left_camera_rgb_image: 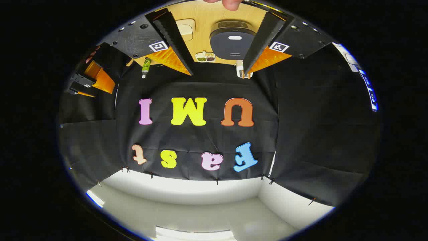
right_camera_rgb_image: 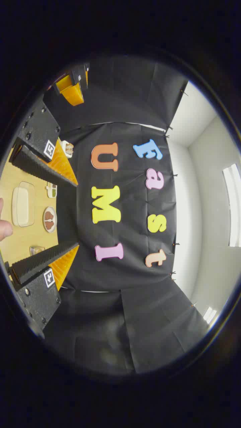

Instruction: Close the left gripper, press the button to open the rice cooker; take a wooden spoon from the chopstick holder with the right hand, scoop a spoonful of rice and pour it into the rice cooker, then put the wooden spoon back into the chopstick holder.

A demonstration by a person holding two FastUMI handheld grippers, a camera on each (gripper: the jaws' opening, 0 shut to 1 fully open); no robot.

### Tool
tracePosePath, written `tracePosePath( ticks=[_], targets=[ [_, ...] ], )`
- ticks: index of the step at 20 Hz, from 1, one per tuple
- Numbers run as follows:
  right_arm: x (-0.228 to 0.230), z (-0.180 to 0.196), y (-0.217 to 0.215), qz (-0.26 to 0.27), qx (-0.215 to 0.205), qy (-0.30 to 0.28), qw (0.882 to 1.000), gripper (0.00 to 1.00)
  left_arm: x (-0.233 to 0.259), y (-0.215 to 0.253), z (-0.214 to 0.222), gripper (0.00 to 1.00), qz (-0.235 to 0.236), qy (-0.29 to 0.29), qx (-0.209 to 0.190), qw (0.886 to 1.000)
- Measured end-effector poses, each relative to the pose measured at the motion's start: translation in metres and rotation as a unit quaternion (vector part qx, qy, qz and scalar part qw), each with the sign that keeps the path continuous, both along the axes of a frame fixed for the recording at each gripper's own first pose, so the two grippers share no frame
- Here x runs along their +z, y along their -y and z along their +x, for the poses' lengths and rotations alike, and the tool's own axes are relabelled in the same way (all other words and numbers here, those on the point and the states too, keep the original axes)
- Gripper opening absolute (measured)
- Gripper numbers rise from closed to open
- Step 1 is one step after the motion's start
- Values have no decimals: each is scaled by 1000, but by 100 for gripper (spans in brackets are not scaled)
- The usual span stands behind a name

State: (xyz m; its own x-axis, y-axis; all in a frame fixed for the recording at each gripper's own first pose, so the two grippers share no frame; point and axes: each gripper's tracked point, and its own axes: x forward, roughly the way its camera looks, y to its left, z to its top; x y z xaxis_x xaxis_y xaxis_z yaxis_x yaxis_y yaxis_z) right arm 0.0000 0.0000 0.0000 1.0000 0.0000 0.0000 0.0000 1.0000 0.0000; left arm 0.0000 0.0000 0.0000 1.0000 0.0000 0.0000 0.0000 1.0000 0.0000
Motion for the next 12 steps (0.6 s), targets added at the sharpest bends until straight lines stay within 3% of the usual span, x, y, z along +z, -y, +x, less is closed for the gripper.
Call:
tracePosePath(
  ticks=[12],
  targets=[
    [-8, -8, -3, -3, -1, -9, 1000, 100, -7, -4, 0, 94, 9, -7, -7, 1000]
  ],
)
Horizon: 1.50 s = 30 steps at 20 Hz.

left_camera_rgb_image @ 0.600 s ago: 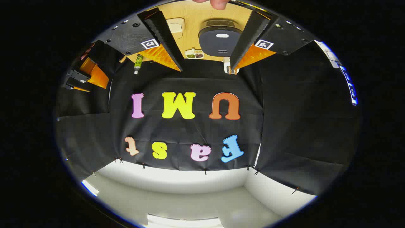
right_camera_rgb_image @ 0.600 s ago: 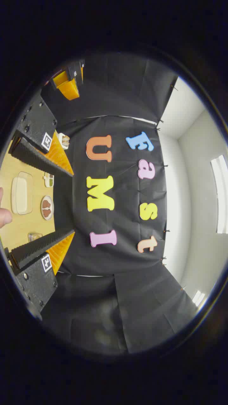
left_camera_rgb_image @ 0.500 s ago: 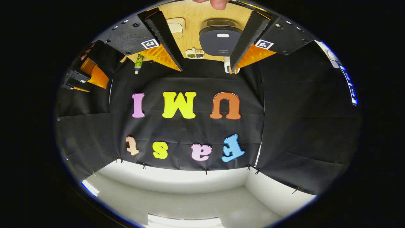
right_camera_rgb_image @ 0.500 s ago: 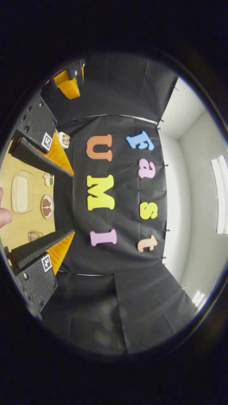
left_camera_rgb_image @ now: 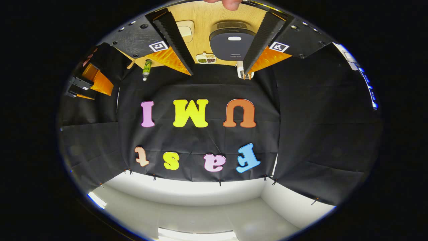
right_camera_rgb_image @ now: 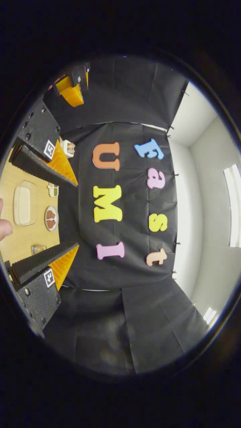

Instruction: Close the left gripper, press the button to open the rice cooker; take a wooden spoon from the chopstick holder with the right hand, scoop a spoonful of rice and pour it into the rice cooker, then put the wooden spoon back into the chopstick holder.

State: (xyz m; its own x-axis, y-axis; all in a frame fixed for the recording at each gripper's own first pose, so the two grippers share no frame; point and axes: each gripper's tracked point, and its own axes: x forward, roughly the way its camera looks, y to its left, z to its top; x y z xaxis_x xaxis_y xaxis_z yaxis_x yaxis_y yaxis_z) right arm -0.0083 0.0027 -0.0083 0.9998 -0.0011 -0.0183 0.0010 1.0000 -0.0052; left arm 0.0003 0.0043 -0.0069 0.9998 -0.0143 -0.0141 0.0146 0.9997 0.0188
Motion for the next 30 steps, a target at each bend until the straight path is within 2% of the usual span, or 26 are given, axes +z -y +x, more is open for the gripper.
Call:
tracePosePath(
  ticks=[13, 19, 23, 30],
  targets=[
    [-12, 13, 1, -18, -4, -14, 1000, 100, -9, -11, 6, 94, 2, -19, 10, 1000],
    [-17, 25, 6, -12, 1, -20, 1000, 100, -36, -11, 27, 94, -7, -68, 7, 998],
    [-26, 38, 16, -10, 0, -30, 1000, 100, -85, -7, 39, 95, -31, -161, 5, 986],
    [-38, 68, 35, -11, 4, -35, 999, 100, -144, -23, 82, 93, -48, -269, 23, 962]
  ],
)
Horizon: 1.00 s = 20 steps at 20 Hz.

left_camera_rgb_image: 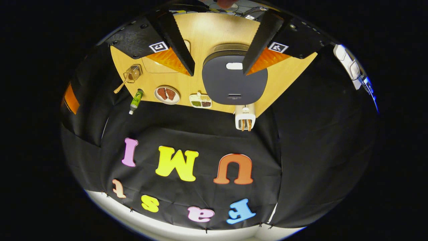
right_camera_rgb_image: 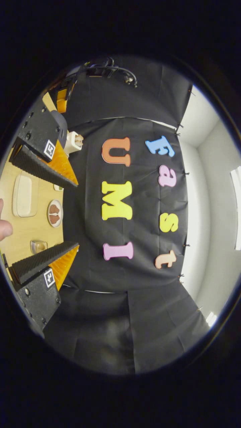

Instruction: Close the left gripper, press the button to open the rice cooker; take a wooden spoon from the chopstick holder with the right hand, scoop a spoonful of rice and pour it into the rice cooker, then put the wooden spoon back into the chopstick holder.

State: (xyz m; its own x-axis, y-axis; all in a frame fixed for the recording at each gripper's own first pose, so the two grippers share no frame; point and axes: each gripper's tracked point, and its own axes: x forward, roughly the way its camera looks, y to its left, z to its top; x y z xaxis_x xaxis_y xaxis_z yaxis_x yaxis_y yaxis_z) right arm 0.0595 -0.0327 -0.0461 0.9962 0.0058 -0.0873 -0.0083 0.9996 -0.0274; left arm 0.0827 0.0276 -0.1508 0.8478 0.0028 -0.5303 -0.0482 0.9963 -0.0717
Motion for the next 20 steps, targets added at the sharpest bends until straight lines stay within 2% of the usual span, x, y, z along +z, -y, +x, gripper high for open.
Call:
tracePosePath(
  ticks=[1, 2, 3, 5, 6, 8, 9, 14, 16, 20],
  targets=[
    [-3, 5, 2, 2, 0, -3, 1000, 100, -6, -5, 4, 80, 3, -14, 2, 1000],
    [-7, 11, 5, 4, 1, -6, 1000, 100, -14, -11, 10, 73, 8, -27, 8, 1000],
    [-8, 16, 7, 5, 2, -9, 1000, 100, -24, -16, 15, 59, 8, -43, 15, 999],
    [-13, 26, 12, 8, 2, -14, 1000, 100, -43, -22, 25, 42, 6, -73, 20, 997],
    [-15, 31, 14, 9, 3, -16, 1000, 100, -51, -25, 30, 38, 5, -83, 22, 996],
    [-19, 39, 16, 7, 6, -21, 1000, 100, -61, -27, 36, 18, 0, -99, 29, 995],
    [-20, 44, 17, 6, 8, -24, 1000, 100, -70, -28, 40, 2, -3, -108, 26, 994],
    [-31, 61, 18, 3, 19, -39, 999, 100, -103, -24, 51, 0, -13, -148, 8, 989],
    [-37, 66, 18, 3, 23, -48, 999, 100, -120, -32, 54, 0, -5, -164, 15, 986],
    [-49, 71, 16, 12, 26, -68, 997, 100, -121, -33, 53, 0, -2, -173, 28, 985]
  ],
)
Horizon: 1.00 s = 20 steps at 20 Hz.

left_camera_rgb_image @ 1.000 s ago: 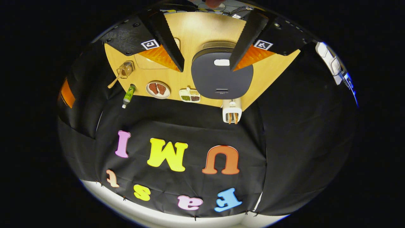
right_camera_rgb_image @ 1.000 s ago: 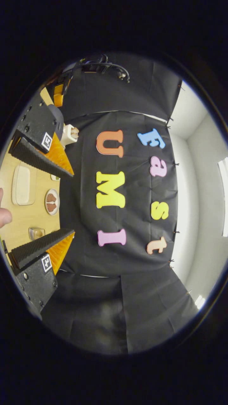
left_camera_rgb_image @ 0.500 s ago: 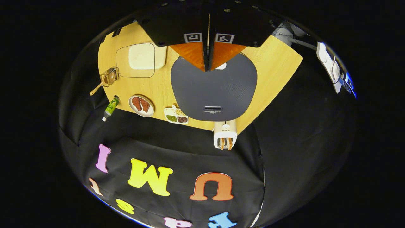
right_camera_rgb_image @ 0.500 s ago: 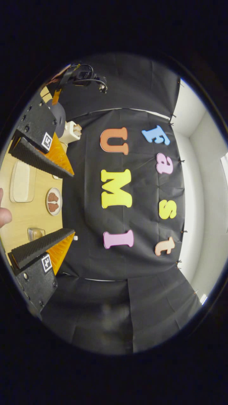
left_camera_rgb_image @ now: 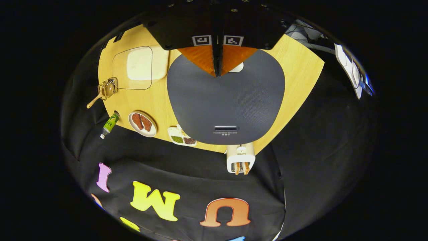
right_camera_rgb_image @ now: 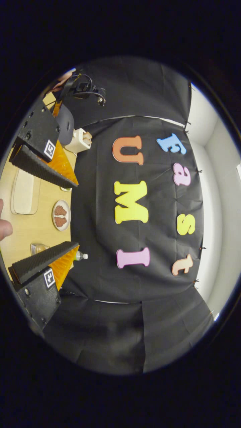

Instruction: Close the left gripper, press the button to open the rice cooker; take a wooden spoon from the chopstick holder with the right hand, scoop a spoonful of rice and pour it into the rice cooker, then put the wooden spoon back into the chopstick holder.

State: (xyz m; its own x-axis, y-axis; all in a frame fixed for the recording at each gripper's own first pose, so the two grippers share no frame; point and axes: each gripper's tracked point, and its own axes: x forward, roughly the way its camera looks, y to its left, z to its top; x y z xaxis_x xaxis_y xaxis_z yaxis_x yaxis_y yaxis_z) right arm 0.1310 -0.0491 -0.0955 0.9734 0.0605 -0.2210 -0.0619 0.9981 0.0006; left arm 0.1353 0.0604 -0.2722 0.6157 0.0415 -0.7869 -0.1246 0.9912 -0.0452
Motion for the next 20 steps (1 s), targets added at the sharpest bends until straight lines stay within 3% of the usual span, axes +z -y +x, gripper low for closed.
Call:
tracePosePath(
  ticks=[4, 10, 15, 20],
  targets=[
    [-12, 3, -1, 18, -6, -22, 1000, 100, -6, 1, -4, 0, 11, -9, 3, 1000],
    [-9, -1, -3, 13, -5, -13, 1000, 100, -8, 1, -5, 0, 78, 12, -22, 997],
    [7, -9, -7, 2, 5, 10, 1000, 100, 2, 4, -5, 0, 66, 37, -16, 997],
    [37, -26, -17, -10, 21, 63, 998, 100, 48, 2, 1, 1, 60, 118, -1, 991]
  ],
)
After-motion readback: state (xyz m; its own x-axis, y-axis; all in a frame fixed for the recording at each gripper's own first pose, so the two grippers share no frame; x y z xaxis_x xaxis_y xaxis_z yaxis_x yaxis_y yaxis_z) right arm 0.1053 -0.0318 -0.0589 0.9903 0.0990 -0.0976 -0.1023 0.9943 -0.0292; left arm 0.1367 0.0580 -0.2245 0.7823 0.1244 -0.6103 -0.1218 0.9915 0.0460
